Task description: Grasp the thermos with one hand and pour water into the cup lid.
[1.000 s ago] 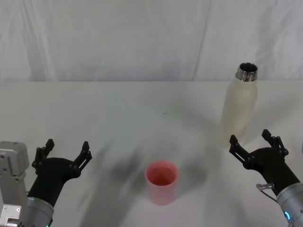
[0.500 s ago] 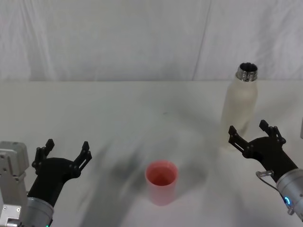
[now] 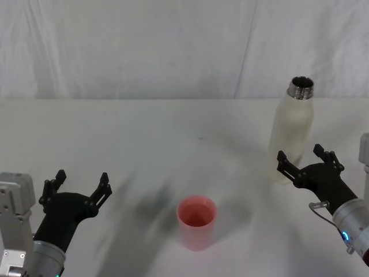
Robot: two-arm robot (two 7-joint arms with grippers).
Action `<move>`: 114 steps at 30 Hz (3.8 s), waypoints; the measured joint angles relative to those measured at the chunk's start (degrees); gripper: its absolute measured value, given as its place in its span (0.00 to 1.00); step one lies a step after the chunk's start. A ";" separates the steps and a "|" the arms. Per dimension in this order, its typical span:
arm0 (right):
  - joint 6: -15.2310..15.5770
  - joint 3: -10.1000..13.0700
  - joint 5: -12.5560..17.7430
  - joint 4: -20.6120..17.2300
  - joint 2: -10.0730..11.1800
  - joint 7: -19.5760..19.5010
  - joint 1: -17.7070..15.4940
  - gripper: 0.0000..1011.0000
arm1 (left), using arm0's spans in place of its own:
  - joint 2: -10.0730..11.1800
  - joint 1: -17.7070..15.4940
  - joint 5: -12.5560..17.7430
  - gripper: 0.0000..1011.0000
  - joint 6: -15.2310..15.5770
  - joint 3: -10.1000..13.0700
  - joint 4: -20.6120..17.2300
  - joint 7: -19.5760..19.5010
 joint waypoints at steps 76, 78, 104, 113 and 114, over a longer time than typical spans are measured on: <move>-1.47 -1.83 -1.80 13.86 -2.32 0.47 10.49 0.99 | 0.00 0.00 0.00 0.99 0.00 0.00 0.00 0.00; -1.55 -1.90 -1.83 14.32 -2.43 0.52 10.81 0.99 | 0.00 0.00 0.00 0.99 0.00 0.00 0.00 0.00; -1.91 -2.05 -1.99 15.57 -2.69 0.59 11.58 0.94 | 0.00 0.00 0.00 0.99 0.00 0.00 0.00 0.00; -1.85 -2.05 -1.97 15.52 -2.69 0.62 11.56 0.94 | 0.00 0.00 0.00 0.99 0.00 0.00 0.00 0.00; -1.85 -2.05 -1.97 15.52 -2.69 0.62 11.56 0.94 | 0.00 0.00 0.00 0.99 0.00 0.00 0.00 0.00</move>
